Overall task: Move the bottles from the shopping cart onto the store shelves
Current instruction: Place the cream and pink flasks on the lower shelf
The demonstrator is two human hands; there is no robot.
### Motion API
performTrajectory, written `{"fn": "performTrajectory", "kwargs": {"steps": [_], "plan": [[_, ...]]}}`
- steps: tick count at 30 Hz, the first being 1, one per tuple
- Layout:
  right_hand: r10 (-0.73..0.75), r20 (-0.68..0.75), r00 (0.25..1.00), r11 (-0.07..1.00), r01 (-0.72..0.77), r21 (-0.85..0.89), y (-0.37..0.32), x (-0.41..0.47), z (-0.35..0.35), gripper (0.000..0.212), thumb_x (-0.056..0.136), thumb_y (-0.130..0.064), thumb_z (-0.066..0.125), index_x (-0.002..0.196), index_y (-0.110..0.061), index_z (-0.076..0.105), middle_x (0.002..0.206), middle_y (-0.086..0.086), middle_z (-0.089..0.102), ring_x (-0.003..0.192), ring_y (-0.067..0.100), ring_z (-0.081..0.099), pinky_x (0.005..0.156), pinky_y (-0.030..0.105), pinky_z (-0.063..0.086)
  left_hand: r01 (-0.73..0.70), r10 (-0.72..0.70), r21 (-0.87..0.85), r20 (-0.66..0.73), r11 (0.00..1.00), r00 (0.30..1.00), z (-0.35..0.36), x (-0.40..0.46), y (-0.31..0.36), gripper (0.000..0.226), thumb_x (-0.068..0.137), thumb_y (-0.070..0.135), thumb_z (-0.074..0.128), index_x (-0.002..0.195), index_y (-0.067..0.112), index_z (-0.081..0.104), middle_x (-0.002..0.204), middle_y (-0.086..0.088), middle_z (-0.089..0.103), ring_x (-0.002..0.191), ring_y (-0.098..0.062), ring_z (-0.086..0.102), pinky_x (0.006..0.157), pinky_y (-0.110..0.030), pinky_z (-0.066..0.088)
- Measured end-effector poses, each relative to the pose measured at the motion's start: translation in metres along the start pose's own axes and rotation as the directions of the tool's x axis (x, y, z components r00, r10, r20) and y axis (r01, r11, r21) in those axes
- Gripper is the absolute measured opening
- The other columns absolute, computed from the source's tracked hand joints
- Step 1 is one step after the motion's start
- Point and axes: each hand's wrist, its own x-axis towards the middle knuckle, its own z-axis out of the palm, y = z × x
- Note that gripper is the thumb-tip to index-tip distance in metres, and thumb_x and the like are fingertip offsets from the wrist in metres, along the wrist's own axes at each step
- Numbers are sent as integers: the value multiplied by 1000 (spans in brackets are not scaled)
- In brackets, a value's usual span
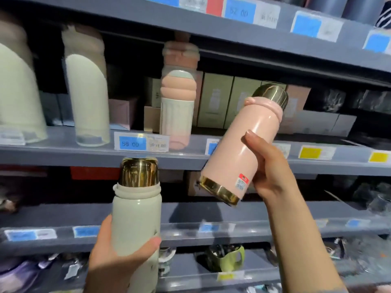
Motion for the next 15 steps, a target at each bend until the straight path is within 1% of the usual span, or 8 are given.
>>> {"fn": "performTrajectory", "kwargs": {"steps": [1,2,4,6,9,11,13,15], "plan": [[-12,18,1000,999,11,53,-4,8,3,47,61,-26,73,104,-11,61,81,3,74,78,20,71,76,41,59,15,-15,29,3,999,1000,0,-1,5,102,21,43,80,118,25,58,99,5,71,96,-21,67,91,-45,52],[-20,30,999,995,17,96,-8,16,6,43,63,-26,73,102,-11,61,78,2,74,77,19,71,76,41,59,16,-16,66,0,998,1000,0,-2,9,102,22,45,84,119,27,58,103,0,71,98,-27,66,92,-54,51],[-26,26,999,981,21,195,-18,33,11,30,73,-22,73,98,-12,59,77,3,74,76,20,72,75,42,59,-13,19,142,-41,990,999,0,-4,17,107,21,53,89,121,30,59,107,-1,70,100,-27,66,89,-58,51],[-11,3,1000,949,10,314,-27,52,13,29,77,-18,74,99,-12,56,89,8,74,81,23,72,72,42,60,-68,87,195,-94,978,992,4,-7,25,102,20,56,84,117,33,59,108,0,69,99,-21,65,85,-49,52],[-25,-59,998,911,47,410,-35,79,12,51,74,-16,80,115,-8,52,105,13,71,88,26,72,75,44,60,-118,153,193,-177,974,972,19,-13,38,92,19,54,75,108,38,57,106,7,66,96,-12,62,83,-41,46],[-43,-118,992,907,88,411,-38,92,8,67,71,-17,83,126,-8,44,110,12,68,90,25,71,77,45,60,-153,195,201,-209,968,958,28,-14,41,83,18,53,74,98,45,54,97,15,67,91,0,58,78,-34,45],[-63,-175,983,924,124,362,-38,103,2,76,70,-19,84,130,-11,38,112,8,65,89,21,71,77,43,60,-169,213,214,-205,962,955,32,-11,42,82,20,52,76,99,44,55,96,14,68,90,1,60,73,-26,45],[-87,-202,975,942,147,302,-35,112,-4,77,69,-19,85,127,-15,35,111,3,62,90,18,68,75,39,60,-171,224,251,-203,953,953,34,-8,37,83,20,53,80,101,47,60,99,9,70,90,-2,65,71,-21,48]]}}
